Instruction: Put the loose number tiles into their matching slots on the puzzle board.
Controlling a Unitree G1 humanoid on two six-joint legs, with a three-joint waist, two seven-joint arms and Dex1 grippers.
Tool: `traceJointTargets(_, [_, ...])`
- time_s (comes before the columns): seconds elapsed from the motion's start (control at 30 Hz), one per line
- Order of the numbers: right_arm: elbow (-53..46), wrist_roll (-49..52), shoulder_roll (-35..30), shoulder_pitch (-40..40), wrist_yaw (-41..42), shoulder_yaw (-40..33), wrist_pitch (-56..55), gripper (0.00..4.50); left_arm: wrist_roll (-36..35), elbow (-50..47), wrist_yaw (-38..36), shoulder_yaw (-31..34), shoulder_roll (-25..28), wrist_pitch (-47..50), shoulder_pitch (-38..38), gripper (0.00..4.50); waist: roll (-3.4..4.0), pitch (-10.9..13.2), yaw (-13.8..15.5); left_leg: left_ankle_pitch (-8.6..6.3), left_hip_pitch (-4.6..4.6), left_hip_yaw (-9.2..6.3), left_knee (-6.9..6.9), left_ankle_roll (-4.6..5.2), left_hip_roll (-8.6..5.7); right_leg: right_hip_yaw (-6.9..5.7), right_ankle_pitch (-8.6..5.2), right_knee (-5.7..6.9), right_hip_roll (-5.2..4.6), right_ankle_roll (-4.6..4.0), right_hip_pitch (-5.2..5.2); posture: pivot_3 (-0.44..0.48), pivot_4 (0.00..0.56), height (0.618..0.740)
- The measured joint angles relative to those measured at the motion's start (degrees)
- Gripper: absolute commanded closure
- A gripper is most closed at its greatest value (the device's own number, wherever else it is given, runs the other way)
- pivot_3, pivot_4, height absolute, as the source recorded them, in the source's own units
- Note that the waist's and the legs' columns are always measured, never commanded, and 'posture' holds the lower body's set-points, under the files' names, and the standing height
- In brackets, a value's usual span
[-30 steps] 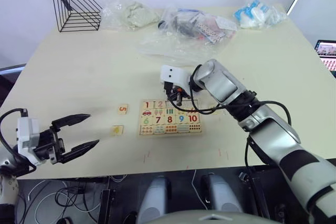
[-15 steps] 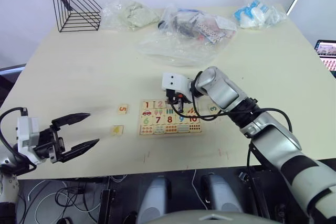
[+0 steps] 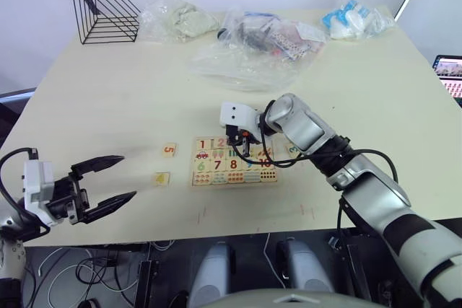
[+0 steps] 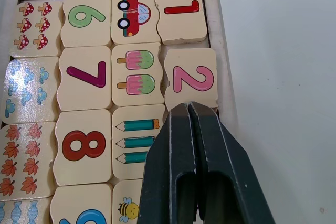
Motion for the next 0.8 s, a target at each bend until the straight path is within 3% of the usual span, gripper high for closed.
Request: traceJointTargets(0.8, [2.23, -1.57, 1.68, -0.01, -0.09, -0.17, -4.43, 4.49, 0.0, 0.13, -0.12, 0.0, -0.02, 0.0, -0.01, 0.0, -0.01, -0.01, -0.03, 0.0, 0.01, 0.0, 0.0, 0.0, 0.0, 0.0, 0.0, 0.01, 0.0, 0.0, 0.0, 0.0, 0.15, 0.74])
